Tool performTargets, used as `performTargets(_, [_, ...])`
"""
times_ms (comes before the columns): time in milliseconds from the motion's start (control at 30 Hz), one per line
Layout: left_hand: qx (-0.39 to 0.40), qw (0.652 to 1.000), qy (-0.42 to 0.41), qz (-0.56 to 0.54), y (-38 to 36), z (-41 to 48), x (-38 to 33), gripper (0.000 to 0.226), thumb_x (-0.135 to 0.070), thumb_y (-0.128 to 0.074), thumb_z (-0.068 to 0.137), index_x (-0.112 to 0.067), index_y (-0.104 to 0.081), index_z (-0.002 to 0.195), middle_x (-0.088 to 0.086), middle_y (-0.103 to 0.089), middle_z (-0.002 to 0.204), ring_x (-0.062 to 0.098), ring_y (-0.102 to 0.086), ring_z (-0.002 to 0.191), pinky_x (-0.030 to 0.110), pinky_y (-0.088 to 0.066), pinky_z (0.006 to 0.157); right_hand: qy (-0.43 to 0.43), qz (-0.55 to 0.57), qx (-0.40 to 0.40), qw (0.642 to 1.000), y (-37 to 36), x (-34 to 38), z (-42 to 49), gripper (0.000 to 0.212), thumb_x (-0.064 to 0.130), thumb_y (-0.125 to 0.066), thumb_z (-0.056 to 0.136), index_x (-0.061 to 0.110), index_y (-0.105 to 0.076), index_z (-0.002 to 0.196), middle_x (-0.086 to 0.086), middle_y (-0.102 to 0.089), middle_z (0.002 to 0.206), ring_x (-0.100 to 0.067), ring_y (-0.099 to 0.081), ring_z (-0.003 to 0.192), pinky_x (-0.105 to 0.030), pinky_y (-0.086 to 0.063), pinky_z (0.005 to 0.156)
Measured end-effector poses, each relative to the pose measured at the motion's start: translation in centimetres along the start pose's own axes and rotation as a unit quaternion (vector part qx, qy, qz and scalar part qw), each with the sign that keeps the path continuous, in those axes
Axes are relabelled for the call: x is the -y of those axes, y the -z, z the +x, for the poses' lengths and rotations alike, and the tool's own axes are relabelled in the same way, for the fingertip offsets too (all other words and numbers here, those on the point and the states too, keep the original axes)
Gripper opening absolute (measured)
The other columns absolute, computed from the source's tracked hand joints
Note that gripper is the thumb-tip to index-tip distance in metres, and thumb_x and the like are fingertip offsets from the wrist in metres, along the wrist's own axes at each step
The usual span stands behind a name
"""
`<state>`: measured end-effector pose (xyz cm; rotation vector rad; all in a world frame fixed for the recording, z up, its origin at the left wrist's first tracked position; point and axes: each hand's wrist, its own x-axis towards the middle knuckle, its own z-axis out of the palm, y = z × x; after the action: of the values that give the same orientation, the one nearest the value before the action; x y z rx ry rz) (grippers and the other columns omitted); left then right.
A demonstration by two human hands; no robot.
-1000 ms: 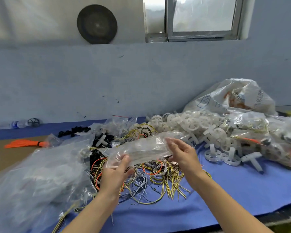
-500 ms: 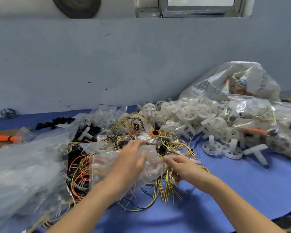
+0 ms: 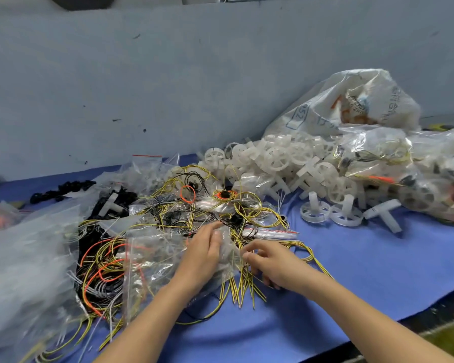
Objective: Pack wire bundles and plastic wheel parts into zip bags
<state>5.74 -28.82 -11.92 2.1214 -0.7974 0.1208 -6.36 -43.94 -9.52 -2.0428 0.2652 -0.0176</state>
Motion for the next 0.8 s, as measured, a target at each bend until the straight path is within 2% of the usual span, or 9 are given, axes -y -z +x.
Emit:
performTargets(100, [-0.006, 0.999, 0.028, -0.037, 0.2, 0.0, 0.2, 0.029, -0.026, -0.040, 0.104, -0.026, -0.056, 0.128, -0.012, -0.058, 0.125, 0.005, -0.052, 0.118, 0.024, -0.038, 0.096, -0.008, 0.000, 0.000, 1.000, -0.3, 0.6, -0.2, 0.019, 0.036, -0.053, 0.099, 0.021, -0.063, 0.094, 0.003, -0.058, 0.071, -0.010, -0.051, 0.045, -0.023, -0.039, 0.040])
performTargets(200, [-0.008, 0.998, 0.047, -0.043, 0.4, -0.1, 0.3, 0.031, -0.029, -0.038, 0.104, -0.025, -0.055, 0.130, -0.012, -0.057, 0.124, 0.004, -0.050, 0.116, 0.023, -0.036, 0.093, -0.076, 0.046, 0.026, 0.996, 0.1, 0.8, -0.7, 0.021, 0.030, -0.055, 0.097, 0.014, -0.060, 0.085, 0.003, -0.061, 0.071, -0.010, -0.057, 0.048, -0.021, -0.039, 0.039])
performTargets(300, [-0.013, 0.998, 0.055, -0.018, 0.3, 0.0, 0.2, 0.033, -0.027, -0.039, 0.104, -0.021, -0.054, 0.132, -0.008, -0.057, 0.127, 0.005, -0.048, 0.115, 0.024, -0.037, 0.095, -0.162, 0.091, 0.091, 0.978, 0.8, 0.6, -1.8, 0.016, 0.026, -0.061, 0.085, 0.012, -0.062, 0.076, 0.003, -0.061, 0.062, -0.016, -0.061, 0.050, -0.019, -0.038, 0.040])
performTargets(433, [0.003, 0.998, 0.033, 0.055, 0.0, -0.1, 0.2, 0.033, -0.027, -0.039, 0.103, -0.018, -0.055, 0.131, -0.004, -0.056, 0.130, 0.011, -0.050, 0.119, 0.029, -0.039, 0.100, -0.178, 0.050, 0.112, 0.976, 1.3, 0.1, -2.6, 0.017, 0.030, -0.058, 0.082, 0.016, -0.067, 0.079, 0.003, -0.068, 0.067, -0.017, -0.061, 0.050, -0.018, -0.038, 0.040])
performTargets(533, [0.022, 0.997, 0.020, 0.073, 0.1, -0.4, -0.4, 0.036, -0.029, -0.038, 0.103, -0.019, -0.052, 0.135, -0.005, -0.052, 0.135, 0.012, -0.047, 0.123, 0.034, -0.039, 0.105, -0.153, -0.006, 0.012, 0.988, 1.4, 0.1, -2.1, 0.024, 0.029, -0.048, 0.090, 0.012, -0.065, 0.087, 0.002, -0.067, 0.066, -0.015, -0.059, 0.043, -0.019, -0.038, 0.039])
performTargets(633, [0.034, 0.997, -0.019, 0.062, 1.1, -0.9, -1.5, 0.036, -0.029, -0.038, 0.104, -0.021, -0.049, 0.137, -0.007, -0.044, 0.142, 0.009, -0.039, 0.133, 0.031, -0.033, 0.110, -0.109, -0.063, -0.081, 0.989, 1.2, 0.9, -1.0, 0.040, 0.038, -0.042, 0.095, 0.005, -0.064, 0.094, -0.006, -0.071, 0.080, -0.013, -0.061, 0.044, -0.022, -0.042, 0.044])
performTargets(700, [0.038, 0.994, -0.058, 0.083, 2.6, -1.6, -2.0, 0.037, -0.033, -0.038, 0.103, -0.024, -0.048, 0.138, -0.010, -0.039, 0.145, 0.006, -0.035, 0.136, 0.028, -0.031, 0.112, -0.087, -0.078, -0.099, 0.988, 0.6, 1.9, -0.1, 0.045, 0.043, -0.040, 0.096, 0.007, -0.065, 0.089, -0.006, -0.071, 0.079, -0.018, -0.066, 0.052, -0.027, -0.046, 0.051])
performTargets(733, [0.033, 0.990, -0.080, 0.112, 3.6, -2.1, -1.9, 0.037, -0.034, -0.039, 0.103, -0.025, -0.047, 0.138, -0.010, -0.037, 0.146, 0.007, -0.034, 0.137, 0.028, -0.031, 0.111, -0.066, -0.126, -0.127, 0.982, 0.3, 2.3, 0.4, 0.045, 0.044, -0.039, 0.097, 0.009, -0.065, 0.085, -0.006, -0.071, 0.078, -0.023, -0.067, 0.061, -0.031, -0.048, 0.057])
performTargets(800, [0.011, 0.975, -0.114, 0.191, 6.0, -3.1, -1.4, 0.038, -0.033, -0.041, 0.101, -0.026, -0.047, 0.138, -0.006, -0.037, 0.148, 0.012, -0.033, 0.138, 0.032, -0.031, 0.112, -0.023, -0.248, -0.214, 0.945, -0.4, 3.1, 1.6, 0.038, 0.043, -0.036, 0.099, 0.015, -0.061, 0.091, -0.004, -0.069, 0.086, -0.029, -0.062, 0.077, -0.038, -0.047, 0.066])
